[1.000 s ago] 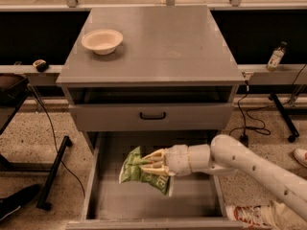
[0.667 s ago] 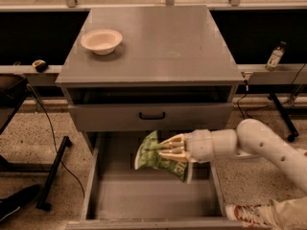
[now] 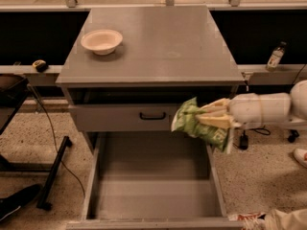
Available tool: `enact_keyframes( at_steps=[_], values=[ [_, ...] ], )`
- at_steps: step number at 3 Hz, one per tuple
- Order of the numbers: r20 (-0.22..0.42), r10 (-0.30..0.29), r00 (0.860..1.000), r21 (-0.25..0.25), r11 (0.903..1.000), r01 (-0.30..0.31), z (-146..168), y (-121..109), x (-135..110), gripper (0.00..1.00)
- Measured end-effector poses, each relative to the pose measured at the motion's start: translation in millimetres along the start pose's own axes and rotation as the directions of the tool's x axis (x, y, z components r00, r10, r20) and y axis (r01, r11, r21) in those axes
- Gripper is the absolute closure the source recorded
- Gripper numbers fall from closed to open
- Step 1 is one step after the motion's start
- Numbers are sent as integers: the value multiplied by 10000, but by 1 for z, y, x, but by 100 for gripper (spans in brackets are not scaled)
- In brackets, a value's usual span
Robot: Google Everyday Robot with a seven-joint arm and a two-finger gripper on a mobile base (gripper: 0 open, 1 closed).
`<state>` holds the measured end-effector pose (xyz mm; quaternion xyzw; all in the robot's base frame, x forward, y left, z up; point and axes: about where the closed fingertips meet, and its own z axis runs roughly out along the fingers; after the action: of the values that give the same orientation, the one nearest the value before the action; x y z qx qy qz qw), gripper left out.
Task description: Pick green jalapeno chip bag from middle drawer and place on counter
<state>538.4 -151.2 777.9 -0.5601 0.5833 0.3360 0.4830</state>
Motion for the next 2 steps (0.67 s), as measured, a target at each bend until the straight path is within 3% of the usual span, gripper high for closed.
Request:
enact_keyframes(
  at_steps=[1, 2],
  values=[
    [-245, 1007, 9946, 892, 9912, -981, -31, -49, -25, 100],
    [-24, 1726, 9850, 2360, 9573, -1672, -54, -82, -55, 100]
  ],
)
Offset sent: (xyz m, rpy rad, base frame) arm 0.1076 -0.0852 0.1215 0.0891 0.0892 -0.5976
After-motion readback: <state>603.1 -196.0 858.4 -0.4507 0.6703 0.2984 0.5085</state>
